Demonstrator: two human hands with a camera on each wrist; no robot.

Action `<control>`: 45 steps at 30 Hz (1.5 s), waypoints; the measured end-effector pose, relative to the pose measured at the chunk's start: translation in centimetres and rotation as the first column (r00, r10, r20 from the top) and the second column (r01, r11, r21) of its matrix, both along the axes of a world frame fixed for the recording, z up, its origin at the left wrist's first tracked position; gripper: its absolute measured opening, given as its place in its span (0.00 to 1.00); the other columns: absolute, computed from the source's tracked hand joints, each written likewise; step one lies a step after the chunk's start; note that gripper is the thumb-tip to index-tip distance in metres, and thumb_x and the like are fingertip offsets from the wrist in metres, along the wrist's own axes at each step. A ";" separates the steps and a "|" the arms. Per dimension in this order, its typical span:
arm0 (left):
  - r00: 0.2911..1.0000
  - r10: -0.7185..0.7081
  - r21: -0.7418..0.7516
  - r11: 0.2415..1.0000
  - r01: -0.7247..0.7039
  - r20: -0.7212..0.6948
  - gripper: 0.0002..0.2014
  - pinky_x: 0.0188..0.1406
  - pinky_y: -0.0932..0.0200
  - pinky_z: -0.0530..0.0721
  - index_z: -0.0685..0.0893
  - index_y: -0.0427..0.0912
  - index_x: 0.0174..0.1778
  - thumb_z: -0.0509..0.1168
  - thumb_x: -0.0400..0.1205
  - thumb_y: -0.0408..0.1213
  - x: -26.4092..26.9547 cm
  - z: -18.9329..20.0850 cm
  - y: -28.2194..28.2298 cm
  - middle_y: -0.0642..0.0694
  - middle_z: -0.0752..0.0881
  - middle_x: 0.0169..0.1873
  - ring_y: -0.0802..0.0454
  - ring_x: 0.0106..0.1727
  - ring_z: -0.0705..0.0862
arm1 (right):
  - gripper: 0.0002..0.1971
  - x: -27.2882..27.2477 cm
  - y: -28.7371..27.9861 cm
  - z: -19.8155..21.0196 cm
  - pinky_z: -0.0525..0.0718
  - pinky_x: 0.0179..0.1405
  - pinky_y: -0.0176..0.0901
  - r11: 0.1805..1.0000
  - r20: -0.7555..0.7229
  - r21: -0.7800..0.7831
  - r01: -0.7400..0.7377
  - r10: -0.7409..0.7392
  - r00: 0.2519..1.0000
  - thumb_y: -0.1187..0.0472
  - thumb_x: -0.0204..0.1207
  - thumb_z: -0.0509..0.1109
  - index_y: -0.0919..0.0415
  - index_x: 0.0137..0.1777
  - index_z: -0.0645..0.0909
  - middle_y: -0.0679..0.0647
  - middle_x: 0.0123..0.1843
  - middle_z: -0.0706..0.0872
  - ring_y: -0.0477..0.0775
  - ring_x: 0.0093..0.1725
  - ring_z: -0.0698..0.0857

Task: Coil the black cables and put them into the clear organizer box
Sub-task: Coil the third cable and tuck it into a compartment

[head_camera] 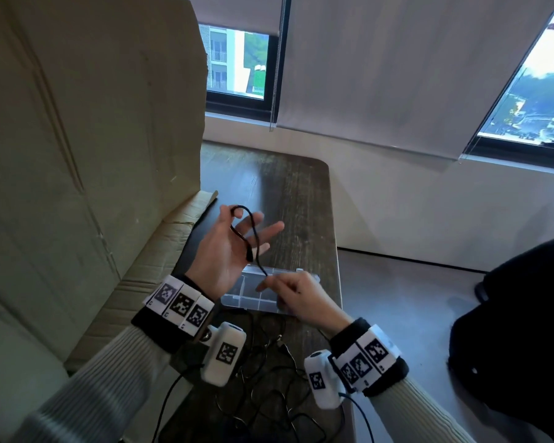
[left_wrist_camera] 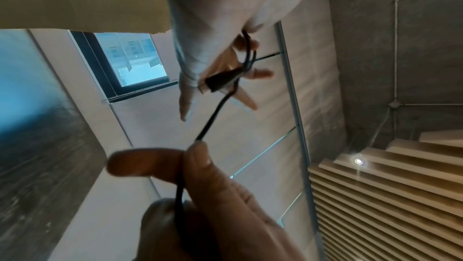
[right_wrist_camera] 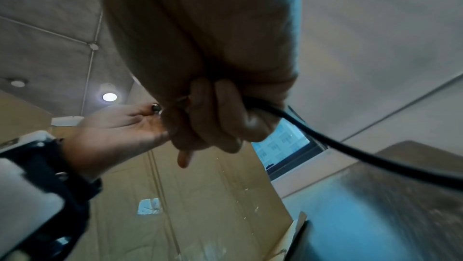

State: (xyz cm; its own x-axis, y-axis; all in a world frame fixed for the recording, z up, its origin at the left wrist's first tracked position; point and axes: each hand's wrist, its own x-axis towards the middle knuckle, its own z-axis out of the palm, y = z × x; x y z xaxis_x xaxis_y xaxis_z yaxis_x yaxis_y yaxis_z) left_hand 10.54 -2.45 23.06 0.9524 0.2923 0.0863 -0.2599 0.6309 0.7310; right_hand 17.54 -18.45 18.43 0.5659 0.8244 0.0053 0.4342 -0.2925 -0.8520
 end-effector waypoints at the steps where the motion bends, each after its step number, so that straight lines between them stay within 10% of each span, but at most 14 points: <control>1: 0.999 0.031 -0.030 0.999 -0.031 -0.009 0.20 0.62 0.33 0.77 0.72 0.52 0.36 0.45 0.84 0.58 0.1 -0.2 -0.2 0.56 0.83 0.36 0.48 0.43 0.89 | 0.15 -0.3 0.1 -0.2 0.72 0.26 0.42 0.999 0.013 -0.039 -0.029 0.029 0.999 0.49 0.85 0.61 0.53 0.52 0.89 0.46 0.21 0.76 0.49 0.23 0.73; 3: 0.993 0.103 -0.053 0.993 -0.107 -0.064 0.20 0.40 0.44 0.87 0.73 0.52 0.37 0.45 0.85 0.59 0.2 -0.3 -0.4 0.56 0.74 0.29 0.57 0.25 0.74 | 0.15 -0.8 0.2 -0.1 0.70 0.26 0.44 0.992 0.035 -0.091 -0.084 0.087 0.996 0.48 0.84 0.61 0.51 0.53 0.88 0.49 0.23 0.74 0.53 0.24 0.72; 6: 0.961 0.213 0.067 0.977 -0.204 -0.178 0.18 0.16 0.68 0.63 0.71 0.50 0.44 0.45 0.86 0.58 0.3 -0.3 -0.7 0.55 0.71 0.29 0.59 0.22 0.61 | 0.12 -1.4 -0.1 0.9 0.72 0.27 0.43 0.976 0.064 -0.130 -0.172 0.181 0.981 0.49 0.83 0.63 0.47 0.45 0.88 0.47 0.24 0.77 0.46 0.24 0.73; 10: 0.937 0.335 0.586 0.780 -0.218 -0.097 0.14 0.15 0.71 0.62 0.77 0.46 0.49 0.47 0.90 0.43 0.6 -1.1 -0.1 0.52 0.74 0.33 0.64 0.20 0.64 | 0.08 -1.6 -1.3 3.5 0.80 0.36 0.39 0.953 0.113 -0.138 -0.271 0.287 0.951 0.57 0.83 0.66 0.56 0.52 0.87 0.52 0.38 0.88 0.44 0.33 0.81; 14: 0.963 0.268 0.995 0.097 0.009 -0.035 0.24 0.37 0.57 0.79 0.83 0.51 0.45 0.43 0.87 0.55 0.0 -1.8 0.2 0.50 0.84 0.36 0.57 0.35 0.82 | 0.06 -1.4 -2.5 6.6 0.80 0.37 0.41 0.975 0.045 0.072 -0.208 0.206 0.978 0.64 0.82 0.67 0.57 0.51 0.86 0.53 0.37 0.86 0.46 0.33 0.80; 17: 0.985 0.106 0.986 0.113 0.123 -0.135 0.40 0.37 0.61 0.75 0.83 0.46 0.39 0.32 0.77 0.71 -0.5 -1.3 -0.5 0.53 0.81 0.30 0.63 0.32 0.78 | 0.08 -0.8 -2.6 7.6 0.76 0.30 0.49 0.976 0.011 0.201 -0.082 0.081 0.997 0.64 0.83 0.65 0.59 0.50 0.86 0.53 0.31 0.84 0.52 0.28 0.74; 21: 0.993 -0.025 0.993 0.034 0.115 -0.114 0.22 0.33 0.62 0.75 0.87 0.42 0.44 0.61 0.79 0.59 -0.5 -0.3 -0.9 0.50 0.83 0.30 0.63 0.30 0.77 | 0.08 0.0 -2.4 6.7 0.72 0.22 0.25 0.941 -0.095 0.303 0.150 -0.127 0.987 0.69 0.83 0.64 0.70 0.52 0.85 0.39 0.21 0.80 0.38 0.19 0.74; 25: 0.975 -0.073 0.930 0.292 0.222 -0.209 0.16 0.26 0.71 0.71 0.88 0.38 0.48 0.57 0.87 0.40 -0.4 -0.2 -0.9 0.53 0.81 0.28 0.64 0.25 0.74 | 0.06 0.6 -2.4 5.7 0.68 0.16 0.26 0.902 -0.225 0.336 0.270 -0.201 0.953 0.66 0.79 0.70 0.69 0.50 0.83 0.49 0.25 0.80 0.38 0.18 0.72; 31: 0.983 0.056 0.607 0.792 0.064 -0.177 0.23 0.25 0.63 0.79 0.84 0.32 0.56 0.52 0.85 0.47 -0.4 -0.4 -0.6 0.42 0.92 0.44 0.53 0.31 0.85 | 0.05 1.5 -2.9 4.2 0.66 0.15 0.29 0.845 -0.315 0.372 0.383 -0.273 0.909 0.62 0.77 0.73 0.60 0.39 0.83 0.51 0.23 0.79 0.43 0.17 0.69; 34: 0.983 0.057 0.488 0.872 0.037 -0.177 0.24 0.56 0.52 0.84 0.81 0.34 0.63 0.49 0.86 0.48 -0.1 -0.6 -0.5 0.39 0.89 0.56 0.45 0.56 0.89 | 0.06 1.4 -3.1 3.7 0.67 0.16 0.29 0.841 -0.337 0.379 0.387 -0.264 0.904 0.63 0.77 0.72 0.62 0.39 0.83 0.52 0.24 0.79 0.42 0.18 0.70; 37: 0.987 0.038 0.314 0.949 0.013 -0.154 0.25 0.63 0.43 0.82 0.80 0.33 0.64 0.47 0.88 0.48 0.1 -0.6 -1.0 0.37 0.88 0.58 0.41 0.61 0.86 | 0.04 0.6 -2.4 3.0 0.69 0.15 0.30 0.869 -0.347 0.367 0.332 -0.204 0.916 0.65 0.77 0.71 0.66 0.43 0.83 0.56 0.27 0.81 0.41 0.17 0.72; 41: 0.992 0.049 0.158 0.987 -0.030 -0.118 0.21 0.50 0.39 0.88 0.82 0.37 0.50 0.49 0.88 0.47 0.5 -0.2 -1.7 0.47 0.85 0.34 0.47 0.40 0.89 | 0.07 -0.3 -1.2 1.1 0.74 0.20 0.31 0.928 -0.305 0.281 0.244 -0.154 0.940 0.64 0.80 0.69 0.64 0.41 0.85 0.52 0.24 0.83 0.43 0.18 0.75; 45: 0.958 0.230 0.141 0.968 -0.207 -0.174 0.18 0.16 0.68 0.70 0.80 0.43 0.42 0.51 0.87 0.50 1.3 -0.4 -1.4 0.54 0.69 0.24 0.62 0.20 0.65 | 0.18 -1.6 -1.0 0.4 0.77 0.28 0.37 1.000 -0.186 0.013 -0.027 0.029 0.982 0.48 0.84 0.61 0.50 0.37 0.86 0.52 0.25 0.83 0.51 0.26 0.79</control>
State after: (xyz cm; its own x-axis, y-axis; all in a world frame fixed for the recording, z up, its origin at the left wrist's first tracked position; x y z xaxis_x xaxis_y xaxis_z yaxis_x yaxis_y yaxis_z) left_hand 11.87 -3.81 22.70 0.8689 0.4933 -0.0404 -0.2325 0.4789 0.8465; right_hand 15.93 -19.46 18.85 0.5343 0.8406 -0.0892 0.2759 -0.2731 -0.9216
